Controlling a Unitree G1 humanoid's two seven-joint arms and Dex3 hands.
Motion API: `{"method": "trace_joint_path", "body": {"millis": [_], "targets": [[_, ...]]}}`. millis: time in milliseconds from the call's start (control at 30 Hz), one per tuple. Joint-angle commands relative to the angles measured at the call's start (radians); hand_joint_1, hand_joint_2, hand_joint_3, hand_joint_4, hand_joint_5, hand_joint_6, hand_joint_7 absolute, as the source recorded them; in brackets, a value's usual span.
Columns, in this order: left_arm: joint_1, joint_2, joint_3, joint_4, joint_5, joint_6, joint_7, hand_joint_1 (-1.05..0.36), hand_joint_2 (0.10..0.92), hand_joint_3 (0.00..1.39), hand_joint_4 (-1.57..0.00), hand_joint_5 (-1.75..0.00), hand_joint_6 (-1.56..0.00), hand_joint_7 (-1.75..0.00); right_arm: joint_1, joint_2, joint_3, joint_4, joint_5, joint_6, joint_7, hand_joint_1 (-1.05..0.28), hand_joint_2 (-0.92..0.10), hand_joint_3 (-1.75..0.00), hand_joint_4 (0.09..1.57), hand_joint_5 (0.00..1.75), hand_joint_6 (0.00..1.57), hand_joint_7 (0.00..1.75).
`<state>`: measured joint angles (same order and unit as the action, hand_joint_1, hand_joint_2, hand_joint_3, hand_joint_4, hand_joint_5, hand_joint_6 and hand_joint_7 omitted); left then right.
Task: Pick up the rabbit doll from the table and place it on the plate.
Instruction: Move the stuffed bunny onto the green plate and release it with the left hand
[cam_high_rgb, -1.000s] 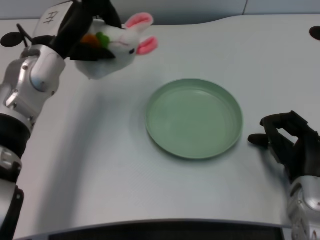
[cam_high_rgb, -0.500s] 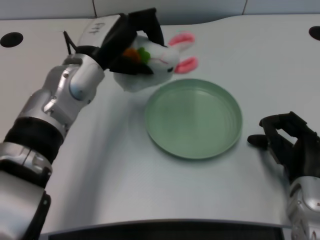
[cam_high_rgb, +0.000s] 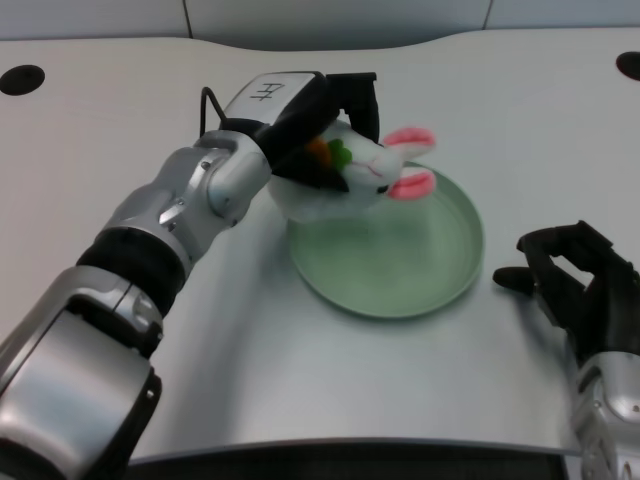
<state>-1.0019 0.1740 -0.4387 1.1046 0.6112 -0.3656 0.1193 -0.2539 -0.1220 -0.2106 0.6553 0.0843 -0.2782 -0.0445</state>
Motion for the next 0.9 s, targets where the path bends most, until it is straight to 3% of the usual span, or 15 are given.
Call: {"method": "trace_joint_path", "body": {"millis": [33, 233, 333, 400, 567, 667, 833, 900], "targets": [[-0.026, -0.028, -0.025, 0.035, 0.023, 0.016, 0.020, -0.07, 0.889, 0.03, -0.84, -1.75, -0.63, -1.75, 0.010, 0.007, -0.001, -0.002, 0.005, 0.001, 0.001, -0.75, -0.92, -0.18, 0.83, 0.88, 0.73, 1.29], [-0.038, -0.075, -0.059, 0.097, 0.054, 0.032, 0.074, -0.09, 0.919, 0.09, -0.85, -1.75, -0.64, -1.75, 0.012, 0.009, -0.002, 0.001, 0.008, -0.011, 0.005, -0.76, -0.92, -0.19, 0.83, 0.89, 0.74, 1.29], [-0.045, -0.093, -0.066, 0.117, 0.056, 0.044, 0.066, -0.09, 0.904, 0.11, -0.86, -1.75, -0.66, -1.75, 0.013, 0.007, 0.000, 0.001, 0.003, -0.005, 0.003, -0.76, -0.92, -0.19, 0.82, 0.89, 0.75, 1.28], [-0.044, -0.105, -0.072, 0.128, 0.059, 0.049, 0.076, -0.08, 0.907, 0.12, -0.87, -1.75, -0.67, -1.75, 0.016, 0.009, -0.002, -0.006, 0.006, 0.001, 0.004, -0.76, -0.92, -0.19, 0.82, 0.89, 0.74, 1.27], [-0.048, -0.125, -0.083, 0.141, 0.065, 0.057, 0.079, -0.11, 0.915, 0.14, -0.87, -1.75, -0.66, -1.75, 0.018, 0.006, 0.000, -0.007, 0.004, -0.001, 0.006, -0.75, -0.92, -0.19, 0.82, 0.89, 0.73, 1.27], [-0.053, -0.137, -0.081, 0.148, 0.063, 0.067, 0.079, -0.13, 0.916, 0.15, -0.85, -1.75, -0.64, -1.75, 0.020, 0.006, 0.003, -0.018, -0.004, 0.013, -0.008, -0.76, -0.92, -0.19, 0.83, 0.89, 0.74, 1.27], [-0.056, -0.141, -0.083, 0.154, 0.066, 0.071, 0.085, -0.13, 0.918, 0.18, -0.87, -1.75, -0.65, -1.75, 0.021, 0.005, 0.005, -0.020, -0.006, 0.013, -0.008, -0.75, -0.92, -0.20, 0.84, 0.88, 0.73, 1.28], [-0.070, -0.138, -0.083, 0.156, 0.063, 0.103, 0.023, -0.23, 0.852, 0.14, -0.76, -1.74, -0.58, -1.71, 0.024, 0.006, 0.005, -0.026, -0.003, 0.013, -0.004, -0.75, -0.92, -0.20, 0.84, 0.88, 0.73, 1.28]]}}
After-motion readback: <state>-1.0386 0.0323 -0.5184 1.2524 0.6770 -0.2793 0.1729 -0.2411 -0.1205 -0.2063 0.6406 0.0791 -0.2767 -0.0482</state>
